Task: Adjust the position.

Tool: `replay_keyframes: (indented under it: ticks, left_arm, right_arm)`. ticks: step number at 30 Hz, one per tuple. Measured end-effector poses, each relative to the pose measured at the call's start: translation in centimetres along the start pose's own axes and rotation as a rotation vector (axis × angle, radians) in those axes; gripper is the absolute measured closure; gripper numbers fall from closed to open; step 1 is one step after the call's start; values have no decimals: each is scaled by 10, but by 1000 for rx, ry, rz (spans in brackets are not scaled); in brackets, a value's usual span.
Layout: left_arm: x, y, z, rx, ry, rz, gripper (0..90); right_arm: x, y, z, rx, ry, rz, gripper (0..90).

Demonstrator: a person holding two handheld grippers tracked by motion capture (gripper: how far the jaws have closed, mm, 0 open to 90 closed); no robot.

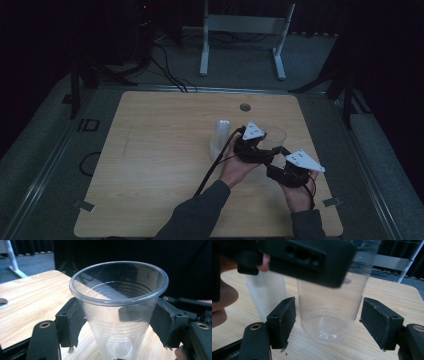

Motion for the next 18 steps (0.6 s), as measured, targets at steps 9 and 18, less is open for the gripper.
replay_keyframes:
  ticks: [9, 18]
  left_arm:
    - [2, 7, -2, 5, 2, 56, 294]
    - [8, 7, -3, -19, 42, 4, 246]
  right_arm:
    - [-7, -3, 4, 13, -13, 7, 392]
    - [-7, -5, 3, 28, -5, 4, 407]
Point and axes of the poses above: each handheld gripper's, and its own axes: z roughly forward along the jaws, x roughly out of its top, y roughly to its right, the point moved 8 cm from there along z, roughly forward along the jaws, and after that the axes turned 15 degrees about y, right-handed, at the moved point
